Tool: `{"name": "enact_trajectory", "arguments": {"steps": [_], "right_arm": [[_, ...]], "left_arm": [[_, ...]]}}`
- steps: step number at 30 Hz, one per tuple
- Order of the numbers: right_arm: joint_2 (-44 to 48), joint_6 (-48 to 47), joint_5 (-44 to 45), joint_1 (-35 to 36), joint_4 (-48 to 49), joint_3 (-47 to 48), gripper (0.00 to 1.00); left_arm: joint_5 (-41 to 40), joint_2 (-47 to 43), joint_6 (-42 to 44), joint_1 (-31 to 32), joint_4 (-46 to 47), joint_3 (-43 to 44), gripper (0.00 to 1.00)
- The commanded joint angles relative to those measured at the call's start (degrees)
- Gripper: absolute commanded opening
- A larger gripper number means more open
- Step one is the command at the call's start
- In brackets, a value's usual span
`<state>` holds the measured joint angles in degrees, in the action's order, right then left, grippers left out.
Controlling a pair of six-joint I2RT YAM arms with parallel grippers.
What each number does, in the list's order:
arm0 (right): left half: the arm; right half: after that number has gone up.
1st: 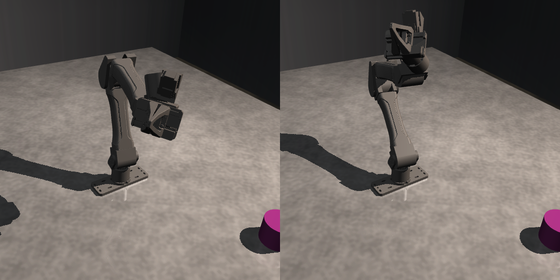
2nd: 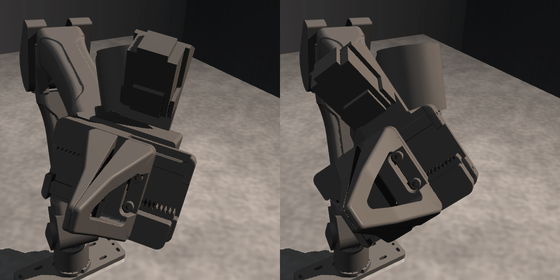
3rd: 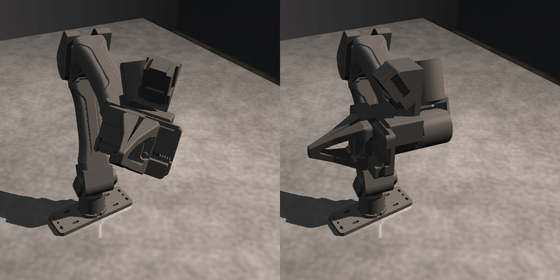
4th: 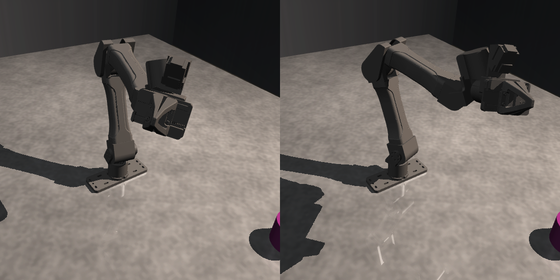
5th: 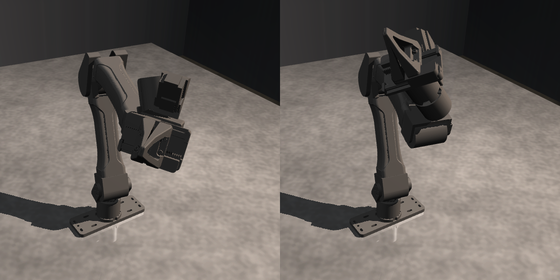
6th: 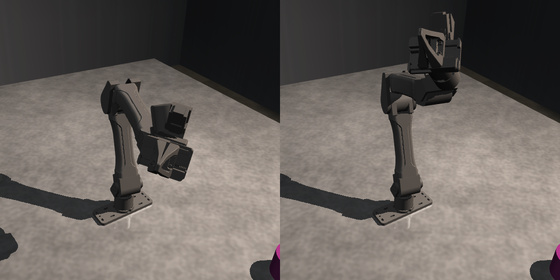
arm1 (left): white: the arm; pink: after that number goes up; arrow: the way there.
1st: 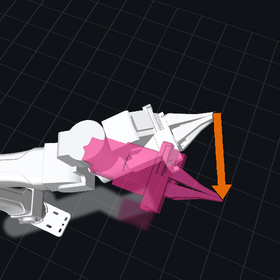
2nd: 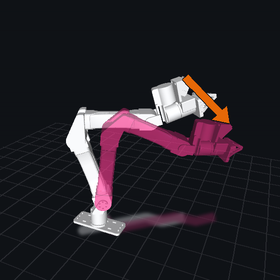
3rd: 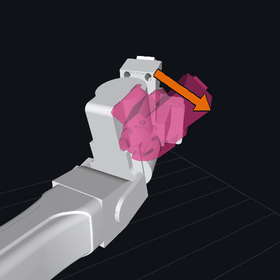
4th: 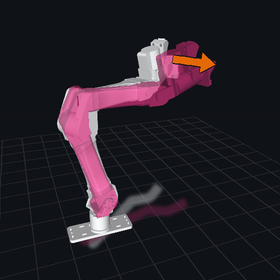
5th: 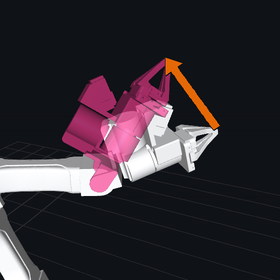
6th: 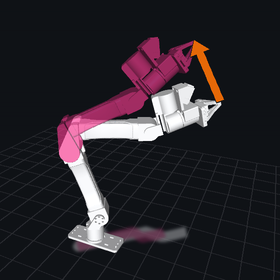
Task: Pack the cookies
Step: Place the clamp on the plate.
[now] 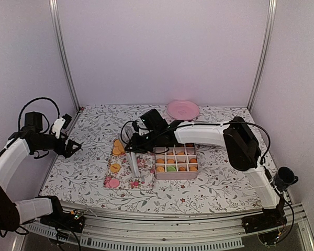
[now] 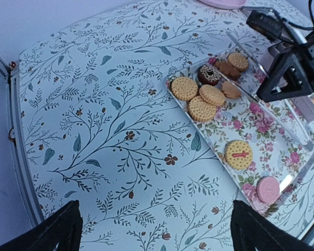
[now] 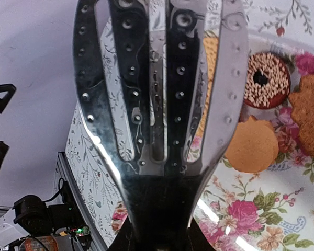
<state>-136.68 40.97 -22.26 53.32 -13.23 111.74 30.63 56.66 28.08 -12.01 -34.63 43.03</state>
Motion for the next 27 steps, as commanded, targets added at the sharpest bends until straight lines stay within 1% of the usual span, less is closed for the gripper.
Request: {"name": "enact_trajectory", "arguments": {"steps": [1,5,10,12,16,19,22,25,27], "right_arm": [[-3.39,1.74,-3.91,-0.65,4.39,1.74,0.23],[-3.64,1.84,-3.31,-0.60,4.14,0.32,0.36],[0.13,0.96,-0.38,-0.76,3.08,-2.27,0.61],[3.67,0.19,1.40,-1.13,2.37,-3.94,0.68],[11.28,-1.42,5.89,-2.77,0.21,-9.05,0.75],[18.01,-2.88,9.29,-4.58,-0.30,-14.36,0.77],[25.55,-4.29,11.31,-7.09,-0.09,-20.60,0.77],[31.37,-5.05,12.15,-11.54,-0.09,-25.50,0.76],[34.73,-6.34,16.39,-14.69,-2.06,-28.18,0.74]], "left_arm": [[0.87,-0.44,0.58,0.17,-0.44,1.44,0.99],[1.48,-0.09,-0.01,0.15,-0.44,1.69,0.99],[1.66,0.06,-0.47,0.10,-0.51,2.15,0.99],[1.58,0.11,-0.38,0.23,-0.59,2.24,0.99],[1.53,0.18,-0.38,0.27,-0.70,2.24,0.99],[1.41,0.19,-0.32,0.33,-0.70,2.20,0.99],[1.51,0.33,-0.21,0.46,-0.70,2.15,0.99],[1.64,0.53,-0.29,0.49,-0.70,2.15,0.99],[1.67,0.49,-0.44,0.54,-0.86,2.28,0.99]]}}
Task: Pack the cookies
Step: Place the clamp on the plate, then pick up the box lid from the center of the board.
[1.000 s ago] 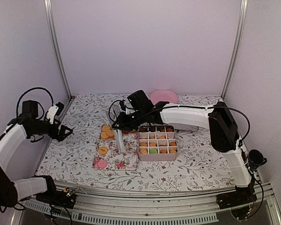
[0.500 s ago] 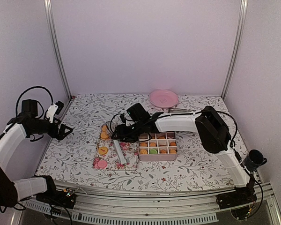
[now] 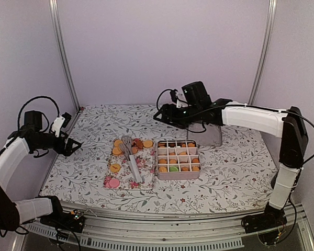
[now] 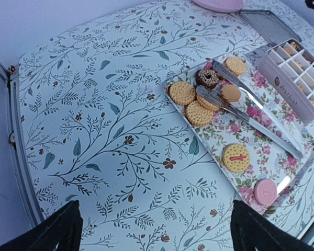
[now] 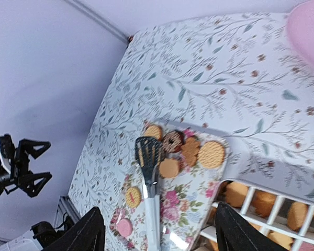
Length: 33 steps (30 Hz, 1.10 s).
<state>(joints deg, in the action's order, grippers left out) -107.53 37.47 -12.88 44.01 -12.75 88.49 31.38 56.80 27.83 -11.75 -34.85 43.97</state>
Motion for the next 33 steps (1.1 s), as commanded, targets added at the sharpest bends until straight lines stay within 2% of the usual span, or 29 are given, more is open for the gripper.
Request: {"name": "enact_trajectory", "arguments": {"steps": [1,6,9,11,20,27,33], "right_arm": [[6.91,-3.68,10.97,-7.39,-4.76,-5.93,0.72],[9.04,-6.97,21.41,-17.00,-13.20,-12.12,0.61],[8.03,-7.56,23.76,-21.13,-15.44,-15.37,0.53],[6.47,-7.75,25.28,-22.55,-16.60,-16.09,0.53],[-1.41,-8.05,27.92,-23.96,-17.47,-14.59,0.51],[-6.57,-8.30,30.19,-24.23,-18.29,-12.55,0.40],[-8.02,-7.87,28.65,-24.25,-17.46,-12.73,0.32]], "left_arm": [[0.94,0.29,-0.17,0.33,-0.72,1.38,0.99],[0.88,0.25,0.25,0.41,-0.74,1.12,0.99],[1.14,0.78,0.03,0.64,-0.83,1.36,0.99],[1.23,0.93,-0.42,0.88,-0.82,1.62,0.99],[0.81,0.45,-0.16,1.46,-1.36,1.92,0.99],[0.15,0.15,0.68,1.54,-1.38,1.36,0.99],[-0.02,0.44,0.75,1.68,-1.01,1.17,0.99]]}}
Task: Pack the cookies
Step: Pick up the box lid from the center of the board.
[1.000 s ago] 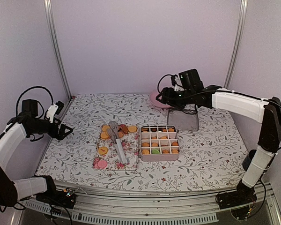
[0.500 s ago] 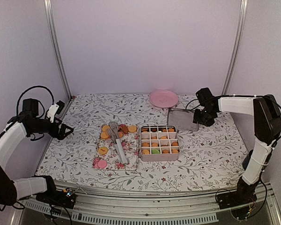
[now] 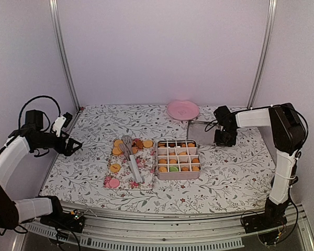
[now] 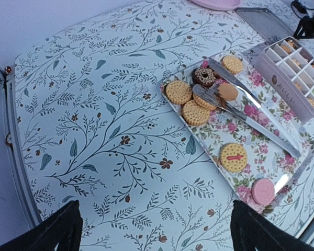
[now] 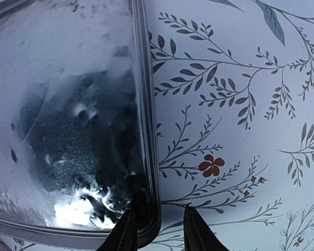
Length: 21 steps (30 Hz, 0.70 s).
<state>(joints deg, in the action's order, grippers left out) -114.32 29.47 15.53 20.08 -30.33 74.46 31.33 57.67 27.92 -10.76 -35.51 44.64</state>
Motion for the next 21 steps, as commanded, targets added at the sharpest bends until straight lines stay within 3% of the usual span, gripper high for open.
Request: {"name": "enact_trajectory", "arguments": {"steps": [1,4,6,9,21], "right_arm": [[-1.27,0.26,-0.02,-0.36,0.29,1.17,0.31],[-1.08,0.61,-0.54,-0.32,0.76,0.89,0.23],[-0.56,0.80,-0.54,-0.38,0.71,0.67,0.10],[0.90,1.43,-0.71,-0.47,0.96,-0.10,0.01],[13.64,7.93,4.17,-0.48,1.49,-8.58,0.00]], "left_arm": [[0.09,-0.37,0.65,0.78,-0.35,0.53,0.99],[0.70,-0.02,1.62,1.26,-0.78,0.45,0.99],[0.43,0.75,2.04,2.63,-1.40,0.89,0.99],[-0.12,1.80,1.68,4.72,-1.45,1.52,0.99],[-2.11,6.06,-3.40,15.19,0.96,5.21,0.99]]}}
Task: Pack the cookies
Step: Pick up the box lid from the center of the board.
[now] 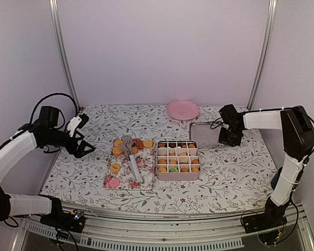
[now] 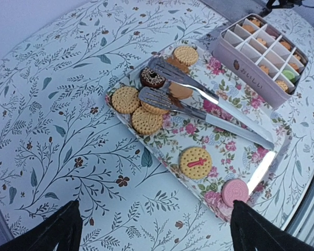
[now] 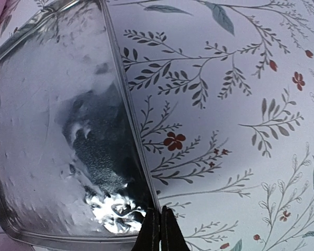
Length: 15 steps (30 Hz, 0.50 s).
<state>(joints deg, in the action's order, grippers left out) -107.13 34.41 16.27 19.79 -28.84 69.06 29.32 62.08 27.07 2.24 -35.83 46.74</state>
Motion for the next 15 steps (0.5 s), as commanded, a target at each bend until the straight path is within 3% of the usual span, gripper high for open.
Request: {"name": "enact_trajectory", "arguments": {"steps": [1,8,15], "right_arm": [[8.36,3.55,3.91,-0.19,0.24,-4.34,0.00],[22.47,5.33,0.75,1.00,5.17,-8.25,0.00],[30.55,6.80,0.24,10.04,9.90,-7.67,0.00]], "left_arm": [[0.27,2.16,-3.08,2.76,1.29,3.95,0.99],[1.86,6.61,-4.74,5.51,0.26,13.17,0.99],[10.58,11.97,-11.73,8.44,1.57,20.66,0.99]]}}
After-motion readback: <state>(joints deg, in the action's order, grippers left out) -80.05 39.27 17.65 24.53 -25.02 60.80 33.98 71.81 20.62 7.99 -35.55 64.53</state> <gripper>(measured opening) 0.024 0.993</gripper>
